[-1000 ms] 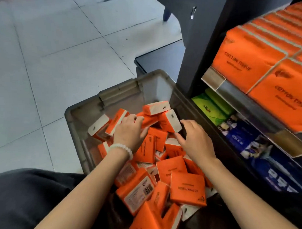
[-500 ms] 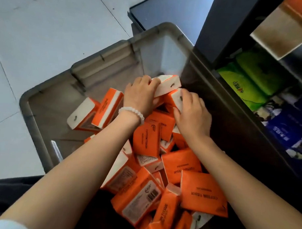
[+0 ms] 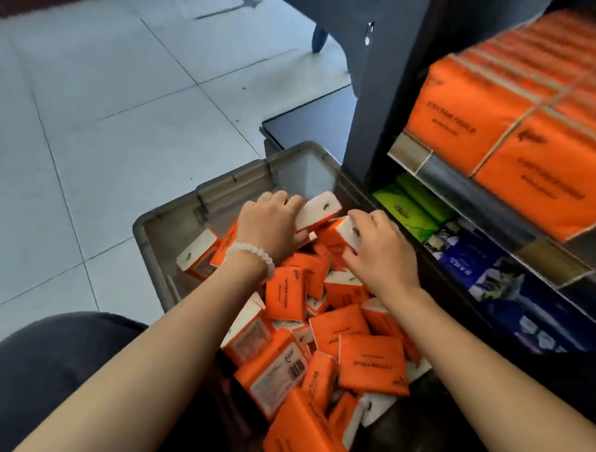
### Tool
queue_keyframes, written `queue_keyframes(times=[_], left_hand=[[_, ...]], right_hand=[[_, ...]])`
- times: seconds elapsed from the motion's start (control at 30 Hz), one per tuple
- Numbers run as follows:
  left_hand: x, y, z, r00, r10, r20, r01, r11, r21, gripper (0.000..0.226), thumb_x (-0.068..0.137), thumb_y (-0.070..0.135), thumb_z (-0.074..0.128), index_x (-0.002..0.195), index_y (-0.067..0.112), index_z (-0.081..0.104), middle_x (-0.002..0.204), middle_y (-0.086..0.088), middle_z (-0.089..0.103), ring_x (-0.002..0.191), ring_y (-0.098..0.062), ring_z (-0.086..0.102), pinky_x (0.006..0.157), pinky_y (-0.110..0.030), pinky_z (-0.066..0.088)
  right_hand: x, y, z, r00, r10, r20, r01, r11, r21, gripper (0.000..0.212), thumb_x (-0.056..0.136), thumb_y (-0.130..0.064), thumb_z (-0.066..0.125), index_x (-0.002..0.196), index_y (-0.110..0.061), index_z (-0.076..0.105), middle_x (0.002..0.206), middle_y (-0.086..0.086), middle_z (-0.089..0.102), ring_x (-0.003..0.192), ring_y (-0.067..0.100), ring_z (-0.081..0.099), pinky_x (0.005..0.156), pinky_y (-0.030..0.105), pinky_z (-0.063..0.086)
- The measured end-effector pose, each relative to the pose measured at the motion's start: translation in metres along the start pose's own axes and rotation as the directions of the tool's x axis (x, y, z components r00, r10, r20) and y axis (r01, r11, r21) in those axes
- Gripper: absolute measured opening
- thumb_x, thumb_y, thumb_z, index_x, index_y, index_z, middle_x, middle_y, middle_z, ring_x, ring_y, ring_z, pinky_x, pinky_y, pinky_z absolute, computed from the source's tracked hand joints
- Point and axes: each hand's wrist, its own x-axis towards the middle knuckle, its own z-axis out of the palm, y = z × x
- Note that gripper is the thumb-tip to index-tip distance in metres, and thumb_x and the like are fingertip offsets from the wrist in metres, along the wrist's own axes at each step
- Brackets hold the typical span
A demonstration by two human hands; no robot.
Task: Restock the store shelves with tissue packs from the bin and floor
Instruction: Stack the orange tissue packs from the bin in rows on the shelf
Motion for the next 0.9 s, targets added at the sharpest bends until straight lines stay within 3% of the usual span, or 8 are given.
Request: queue_keyframes(times=[0.23,0.4,0.63,0.9], left_hand=[[-0.045,0.044,-0.094,0.991,0.022,-0.131,-0.031,0.997,-0.068,0.048,0.09,0.05,0.047,0.131,0.025,0.049,0.126,-0.003,0.057,0.116,-0.026,0.05,0.087,-0.039,0.044],[-0.066,0.097,-0.149,0.975,0.012,-0.224,-0.072,0.963,-0.258,0.046,0.09,0.047,0.051,0.129,0.023,0.051,0.122,-0.006,0.06,0.115,-0.028,0.05,0.088,-0.04,0.045],[-0.073,0.173,-0.201,0.928,0.125,-0.352,-0.246,0.914,-0.323,0.046,0.088,0.048,0.054,0.125,0.021,0.052,0.118,-0.007,0.061,0.111,-0.029,0.052,0.085,-0.042,0.045],[-0.064,0.275,-0.232,0.841,0.224,-0.492,-0.427,0.833,-0.352,0.045,0.083,0.049,0.053,0.113,0.016,0.058,0.105,-0.011,0.065,0.104,-0.035,0.053,0.082,-0.045,0.045]], right_hand=[[-0.075,0.013,-0.103,0.989,0.001,-0.146,0.012,0.996,0.087,0.044,0.079,-0.018,0.065,0.121,-0.018,0.052,0.113,0.003,0.051,0.105,0.024,0.053,0.073,0.033,0.044],[-0.132,0.036,-0.169,0.961,0.077,-0.264,-0.023,0.979,0.203,0.045,0.078,-0.015,0.066,0.121,-0.018,0.053,0.117,0.001,0.052,0.108,0.022,0.053,0.083,0.038,0.047],[-0.189,0.079,-0.246,0.906,0.141,-0.399,-0.045,0.97,0.239,0.047,0.075,-0.013,0.072,0.119,-0.018,0.056,0.115,-0.004,0.053,0.109,0.017,0.052,0.088,0.033,0.045],[-0.248,0.152,-0.302,0.782,0.311,-0.54,-0.116,0.924,0.365,0.049,0.068,-0.008,0.078,0.104,-0.028,0.052,0.102,-0.007,0.054,0.089,0.012,0.057,0.082,0.034,0.052]])
